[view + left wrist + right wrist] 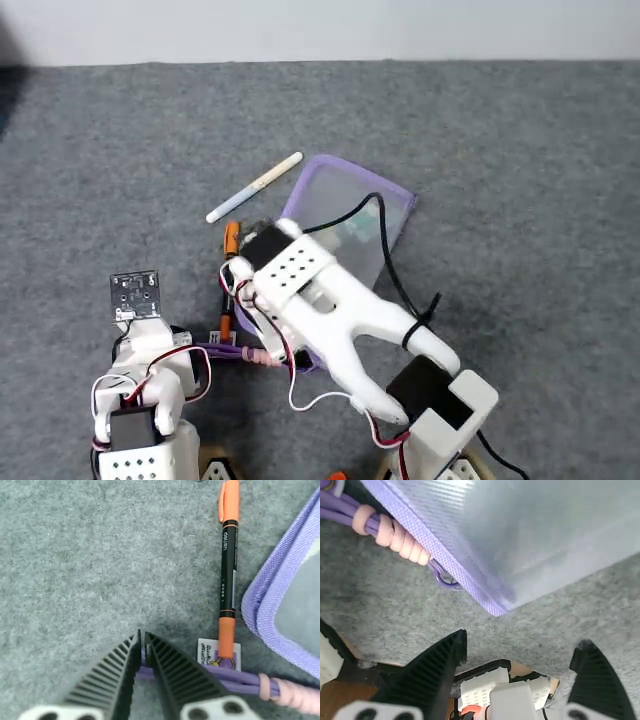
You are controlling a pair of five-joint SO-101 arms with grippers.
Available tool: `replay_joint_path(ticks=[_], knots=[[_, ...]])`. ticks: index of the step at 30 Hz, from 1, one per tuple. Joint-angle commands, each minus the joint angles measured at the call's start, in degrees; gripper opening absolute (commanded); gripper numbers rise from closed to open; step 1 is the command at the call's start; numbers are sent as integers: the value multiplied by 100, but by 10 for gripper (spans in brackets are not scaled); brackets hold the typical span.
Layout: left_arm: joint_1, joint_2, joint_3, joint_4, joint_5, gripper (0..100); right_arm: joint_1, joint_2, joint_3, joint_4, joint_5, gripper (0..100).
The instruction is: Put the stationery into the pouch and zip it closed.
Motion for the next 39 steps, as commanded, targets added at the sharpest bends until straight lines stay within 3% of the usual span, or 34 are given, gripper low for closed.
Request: replay_joint_path(ticks=[1,8,18,26,33,39], knots=[[18,-18,-40,-123,-9,14,-48,136,308,-470,-62,340],[18,-18,-40,-123,-9,14,259,541,571,-1165,193,340],[18,-18,-40,-123,-9,14,2879,567,167,-2114,1670,340],[18,-18,-40,-123,-9,14,4180,215,-862,-1947,2145,340],[18,-18,-40,-123,-9,14,3864,-286,-1160,-224,1037,340],[18,-18,-40,-123,-9,14,2949,-347,-1134,66,-510,340]])
